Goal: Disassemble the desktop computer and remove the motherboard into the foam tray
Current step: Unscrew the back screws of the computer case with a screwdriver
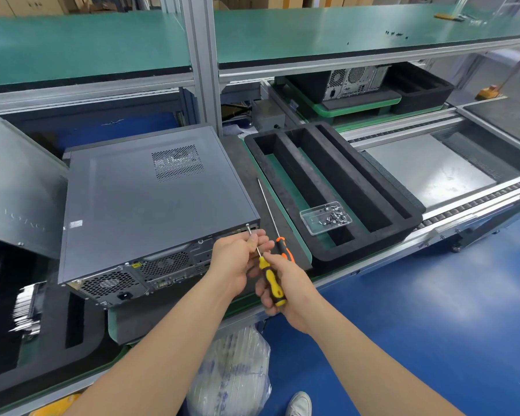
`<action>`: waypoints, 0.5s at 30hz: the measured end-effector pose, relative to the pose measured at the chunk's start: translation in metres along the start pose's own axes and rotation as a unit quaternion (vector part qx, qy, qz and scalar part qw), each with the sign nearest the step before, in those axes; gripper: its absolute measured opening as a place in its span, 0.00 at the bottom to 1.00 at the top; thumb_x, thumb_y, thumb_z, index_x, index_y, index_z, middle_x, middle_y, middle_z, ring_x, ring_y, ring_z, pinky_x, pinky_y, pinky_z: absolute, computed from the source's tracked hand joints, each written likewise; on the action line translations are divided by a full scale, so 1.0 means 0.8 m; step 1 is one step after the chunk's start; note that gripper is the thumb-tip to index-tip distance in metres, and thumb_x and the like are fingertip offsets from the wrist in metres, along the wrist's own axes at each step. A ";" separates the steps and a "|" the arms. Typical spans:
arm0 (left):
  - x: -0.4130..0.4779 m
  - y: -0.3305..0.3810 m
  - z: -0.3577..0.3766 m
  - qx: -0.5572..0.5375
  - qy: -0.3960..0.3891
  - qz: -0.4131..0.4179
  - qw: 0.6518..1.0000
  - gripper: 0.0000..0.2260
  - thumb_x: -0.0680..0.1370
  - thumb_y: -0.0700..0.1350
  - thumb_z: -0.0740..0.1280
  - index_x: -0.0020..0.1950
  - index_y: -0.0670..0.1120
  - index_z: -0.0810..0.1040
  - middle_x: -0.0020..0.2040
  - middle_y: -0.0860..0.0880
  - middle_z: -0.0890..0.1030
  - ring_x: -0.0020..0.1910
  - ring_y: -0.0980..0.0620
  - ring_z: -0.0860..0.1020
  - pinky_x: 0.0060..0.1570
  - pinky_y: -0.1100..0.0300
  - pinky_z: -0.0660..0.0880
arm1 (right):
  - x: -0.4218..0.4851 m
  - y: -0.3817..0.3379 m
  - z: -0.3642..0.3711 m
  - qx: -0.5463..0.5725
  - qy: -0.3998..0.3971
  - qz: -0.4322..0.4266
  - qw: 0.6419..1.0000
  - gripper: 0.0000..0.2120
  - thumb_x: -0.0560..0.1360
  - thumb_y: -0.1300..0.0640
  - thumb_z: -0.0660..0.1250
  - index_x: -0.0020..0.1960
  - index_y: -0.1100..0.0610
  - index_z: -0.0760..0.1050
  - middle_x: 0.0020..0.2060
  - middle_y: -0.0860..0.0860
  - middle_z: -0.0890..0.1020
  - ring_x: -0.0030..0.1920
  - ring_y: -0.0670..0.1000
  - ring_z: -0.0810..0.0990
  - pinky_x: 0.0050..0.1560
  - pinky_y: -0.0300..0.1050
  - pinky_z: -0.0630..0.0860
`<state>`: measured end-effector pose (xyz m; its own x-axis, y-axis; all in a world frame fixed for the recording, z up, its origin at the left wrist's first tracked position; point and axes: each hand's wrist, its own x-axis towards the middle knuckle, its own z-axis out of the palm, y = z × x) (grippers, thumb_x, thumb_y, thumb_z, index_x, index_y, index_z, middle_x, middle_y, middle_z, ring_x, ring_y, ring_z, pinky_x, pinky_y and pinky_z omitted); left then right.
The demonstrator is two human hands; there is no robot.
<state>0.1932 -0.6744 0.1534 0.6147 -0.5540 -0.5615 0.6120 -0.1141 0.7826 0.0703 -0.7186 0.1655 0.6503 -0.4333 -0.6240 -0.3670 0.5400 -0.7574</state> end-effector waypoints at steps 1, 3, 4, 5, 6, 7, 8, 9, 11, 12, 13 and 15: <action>-0.001 0.001 -0.001 -0.011 -0.005 -0.008 1.000 0.10 0.84 0.37 0.63 0.55 0.40 0.84 0.45 0.43 0.88 0.45 0.49 0.88 0.45 0.53 0.82 | 0.000 0.000 -0.001 0.005 -0.006 0.004 1.000 0.21 0.84 0.44 0.61 0.43 0.59 0.78 0.31 0.57 0.79 0.24 0.52 0.73 0.25 0.41 0.68; -0.001 0.000 -0.003 -0.022 -0.021 -0.014 0.999 0.09 0.83 0.39 0.64 0.56 0.39 0.83 0.47 0.43 0.88 0.47 0.47 0.88 0.45 0.52 0.82 | 0.002 0.002 -0.004 -0.018 0.002 -0.031 0.999 0.17 0.85 0.48 0.61 0.46 0.60 0.77 0.33 0.58 0.80 0.26 0.52 0.74 0.25 0.42 0.69; -0.002 0.000 -0.004 -0.016 -0.022 -0.010 1.000 0.08 0.82 0.41 0.67 0.56 0.39 0.83 0.46 0.44 0.88 0.48 0.46 0.88 0.45 0.50 0.82 | 0.002 0.003 -0.005 -0.037 0.006 -0.058 0.998 0.16 0.85 0.49 0.62 0.48 0.61 0.78 0.34 0.58 0.81 0.27 0.52 0.75 0.26 0.43 0.71; -0.004 0.001 -0.004 -0.007 -0.017 -0.002 1.000 0.08 0.80 0.43 0.71 0.55 0.38 0.83 0.45 0.44 0.88 0.47 0.46 0.88 0.45 0.50 0.83 | 0.002 0.003 -0.006 -0.053 0.008 -0.080 0.995 0.15 0.84 0.50 0.64 0.49 0.61 0.78 0.34 0.58 0.81 0.28 0.52 0.76 0.27 0.44 0.73; -0.006 0.001 -0.004 0.003 -0.005 0.005 1.000 0.10 0.78 0.44 0.75 0.53 0.38 0.83 0.43 0.44 0.87 0.45 0.46 0.88 0.42 0.51 0.83 | 0.001 0.004 -0.005 -0.064 0.009 -0.098 0.993 0.14 0.83 0.50 0.67 0.49 0.61 0.78 0.35 0.58 0.82 0.29 0.53 0.78 0.28 0.44 0.74; -0.006 0.000 -0.003 0.011 0.006 0.009 1.000 0.11 0.77 0.43 0.76 0.52 0.37 0.83 0.42 0.44 0.87 0.44 0.47 0.88 0.39 0.53 0.83 | 0.001 0.006 -0.005 -0.070 0.016 -0.110 0.991 0.13 0.82 0.51 0.70 0.49 0.61 0.77 0.34 0.57 0.82 0.30 0.53 0.78 0.28 0.45 0.75; -0.005 0.000 -0.001 0.011 0.015 0.010 1.000 0.10 0.76 0.42 0.77 0.52 0.36 0.82 0.41 0.44 0.86 0.43 0.48 0.88 0.36 0.56 0.82 | 0.002 0.007 -0.004 -0.074 0.031 -0.118 0.990 0.13 0.80 0.51 0.73 0.49 0.61 0.76 0.34 0.56 0.82 0.30 0.53 0.79 0.29 0.45 0.76; -0.006 0.000 0.001 0.002 0.022 0.008 1.000 0.09 0.77 0.40 0.76 0.51 0.36 0.82 0.40 0.44 0.87 0.42 0.48 0.88 0.35 0.57 0.82 | 0.002 0.008 -0.003 -0.080 0.049 -0.120 0.988 0.14 0.78 0.52 0.75 0.49 0.61 0.75 0.33 0.55 0.82 0.31 0.53 0.79 0.29 0.45 0.76; -0.006 0.001 0.006 -0.026 0.021 0.002 0.999 0.05 0.80 0.37 0.71 0.51 0.35 0.83 0.40 0.43 0.87 0.43 0.46 0.88 0.34 0.57 0.82 | 0.004 0.006 -0.002 -0.072 0.061 -0.104 0.990 0.16 0.77 0.50 0.75 0.49 0.60 0.73 0.32 0.53 0.81 0.29 0.52 0.78 0.28 0.44 0.74; -0.006 0.002 0.008 -0.032 0.019 0.003 0.999 0.05 0.82 0.36 0.68 0.51 0.36 0.83 0.41 0.42 0.87 0.43 0.45 0.88 0.34 0.57 0.82 | 0.004 0.004 -0.001 -0.050 0.049 -0.080 0.994 0.16 0.78 0.48 0.73 0.49 0.59 0.74 0.33 0.54 0.80 0.28 0.52 0.77 0.26 0.44 0.73; -0.007 0.002 0.009 -0.031 0.015 0.005 0.999 0.07 0.84 0.36 0.65 0.52 0.36 0.82 0.42 0.42 0.87 0.43 0.45 0.88 0.34 0.58 0.83 | 0.004 0.002 0.000 -0.022 0.031 -0.049 0.998 0.16 0.80 0.46 0.70 0.48 0.59 0.76 0.33 0.55 0.80 0.28 0.52 0.76 0.26 0.43 0.72; -0.009 0.002 0.010 -0.019 0.002 0.006 1.000 0.12 0.86 0.36 0.59 0.55 0.36 0.82 0.44 0.42 0.88 0.45 0.46 0.88 0.36 0.57 0.83 | 0.003 0.000 0.000 0.001 0.007 -0.003 1.000 0.18 0.83 0.46 0.63 0.45 0.59 0.79 0.34 0.58 0.81 0.27 0.53 0.76 0.26 0.43 0.71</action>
<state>0.1856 -0.6770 0.1608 0.6248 -0.5513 -0.5529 0.6225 -0.0757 0.7789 0.0718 -0.7199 0.1638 0.6427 -0.4467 -0.6224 -0.3625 0.5384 -0.7607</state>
